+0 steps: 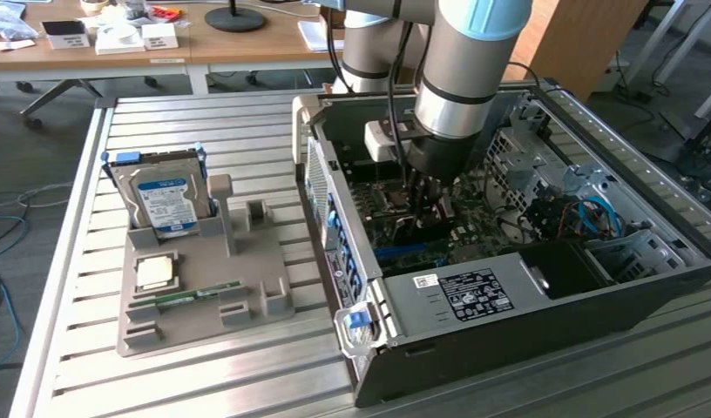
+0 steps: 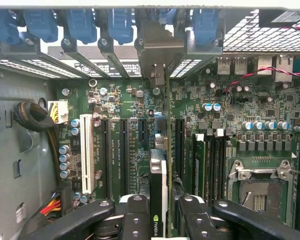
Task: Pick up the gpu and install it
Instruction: 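Insert the gpu into the slot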
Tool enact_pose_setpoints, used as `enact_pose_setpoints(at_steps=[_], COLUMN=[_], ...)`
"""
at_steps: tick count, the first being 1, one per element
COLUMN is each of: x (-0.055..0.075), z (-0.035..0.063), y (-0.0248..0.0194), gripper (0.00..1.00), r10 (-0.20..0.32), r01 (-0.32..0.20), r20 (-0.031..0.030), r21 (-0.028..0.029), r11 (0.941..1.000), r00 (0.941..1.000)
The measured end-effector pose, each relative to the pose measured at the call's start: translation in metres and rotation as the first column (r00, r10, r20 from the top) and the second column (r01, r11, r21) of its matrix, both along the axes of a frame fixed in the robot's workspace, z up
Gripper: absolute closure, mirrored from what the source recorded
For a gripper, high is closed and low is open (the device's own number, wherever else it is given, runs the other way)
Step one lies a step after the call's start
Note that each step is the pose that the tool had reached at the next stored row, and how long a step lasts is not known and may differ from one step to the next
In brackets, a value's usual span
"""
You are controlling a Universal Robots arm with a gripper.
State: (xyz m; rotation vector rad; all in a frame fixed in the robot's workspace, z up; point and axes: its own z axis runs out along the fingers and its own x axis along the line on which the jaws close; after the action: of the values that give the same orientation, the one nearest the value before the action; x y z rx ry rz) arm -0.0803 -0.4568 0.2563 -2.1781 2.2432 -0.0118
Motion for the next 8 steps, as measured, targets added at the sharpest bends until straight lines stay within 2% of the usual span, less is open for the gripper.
enact_pose_setpoints(at_steps=[8], x=[-0.0002], z=[-0.0004], y=[-0.0006], gripper=[0.73], r10=[-0.006], r01=[0.006], r20=[-0.0001], r21=[-0.0018], r11=[1.0], r00=[1.0])
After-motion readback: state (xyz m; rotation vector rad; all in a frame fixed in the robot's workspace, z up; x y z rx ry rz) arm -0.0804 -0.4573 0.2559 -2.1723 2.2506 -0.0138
